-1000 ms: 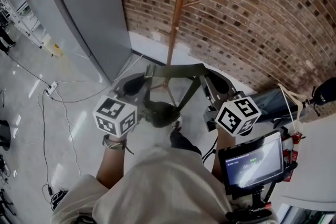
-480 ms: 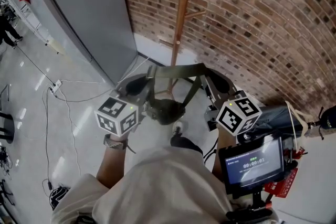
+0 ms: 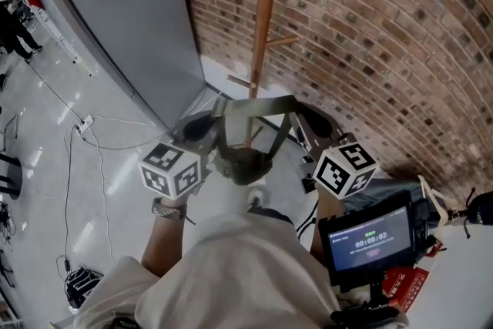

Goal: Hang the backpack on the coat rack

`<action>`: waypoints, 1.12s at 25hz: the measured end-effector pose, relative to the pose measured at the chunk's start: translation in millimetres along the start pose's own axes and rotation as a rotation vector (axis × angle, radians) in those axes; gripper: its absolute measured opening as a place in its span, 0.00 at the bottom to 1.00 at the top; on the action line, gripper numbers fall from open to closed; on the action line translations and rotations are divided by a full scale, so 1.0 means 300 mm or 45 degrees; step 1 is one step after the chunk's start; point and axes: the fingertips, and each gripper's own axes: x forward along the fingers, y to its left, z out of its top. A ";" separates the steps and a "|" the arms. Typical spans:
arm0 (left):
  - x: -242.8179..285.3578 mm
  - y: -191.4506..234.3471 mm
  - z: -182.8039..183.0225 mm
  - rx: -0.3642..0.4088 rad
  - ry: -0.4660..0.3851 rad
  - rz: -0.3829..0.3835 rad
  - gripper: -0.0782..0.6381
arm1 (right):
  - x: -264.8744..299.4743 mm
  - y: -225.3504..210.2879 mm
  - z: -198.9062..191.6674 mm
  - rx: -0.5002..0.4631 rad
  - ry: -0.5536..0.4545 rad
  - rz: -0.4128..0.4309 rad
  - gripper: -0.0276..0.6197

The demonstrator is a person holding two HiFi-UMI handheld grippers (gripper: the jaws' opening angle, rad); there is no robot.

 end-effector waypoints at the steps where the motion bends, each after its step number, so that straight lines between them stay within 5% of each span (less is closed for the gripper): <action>1: 0.015 0.006 0.004 -0.002 -0.001 0.008 0.13 | 0.010 -0.014 0.005 -0.004 0.004 0.007 0.06; 17: 0.171 0.121 -0.048 -0.112 0.035 0.134 0.13 | 0.152 -0.162 -0.042 0.061 0.110 0.138 0.06; 28: 0.258 0.204 -0.099 -0.116 0.142 0.062 0.13 | 0.235 -0.232 -0.105 0.149 0.166 0.067 0.06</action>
